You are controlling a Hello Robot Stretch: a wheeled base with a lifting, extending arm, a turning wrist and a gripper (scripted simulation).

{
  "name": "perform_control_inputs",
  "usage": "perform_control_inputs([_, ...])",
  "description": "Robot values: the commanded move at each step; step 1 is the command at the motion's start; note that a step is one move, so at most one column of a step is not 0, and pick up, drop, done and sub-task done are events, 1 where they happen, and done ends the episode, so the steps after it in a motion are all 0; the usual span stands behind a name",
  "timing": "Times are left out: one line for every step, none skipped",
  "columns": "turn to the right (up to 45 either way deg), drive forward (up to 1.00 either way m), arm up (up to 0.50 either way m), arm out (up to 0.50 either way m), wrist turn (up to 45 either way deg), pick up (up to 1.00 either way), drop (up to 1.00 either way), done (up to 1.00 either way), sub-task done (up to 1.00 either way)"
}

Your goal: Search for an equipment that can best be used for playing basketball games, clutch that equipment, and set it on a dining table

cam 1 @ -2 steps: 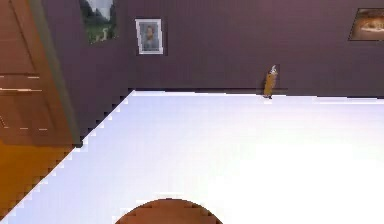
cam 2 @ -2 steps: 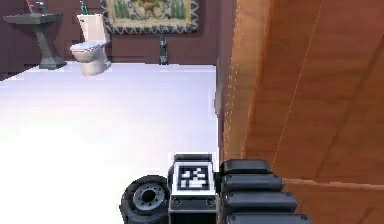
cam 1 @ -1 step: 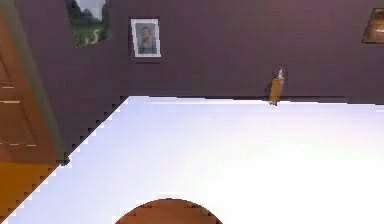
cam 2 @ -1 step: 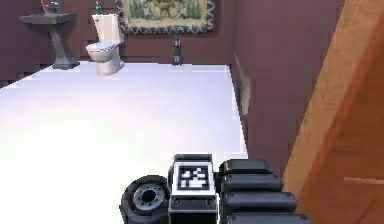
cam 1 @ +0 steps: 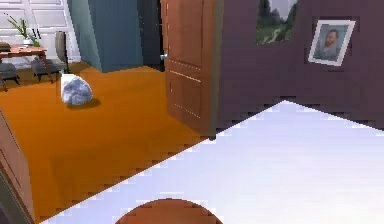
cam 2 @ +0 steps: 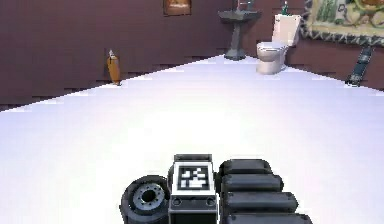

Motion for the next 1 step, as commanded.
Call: perform_control_inputs([-18.0, 0.0, 0.0, 0.0, 0.0, 0.0, 0.0, 0.0, 0.0])
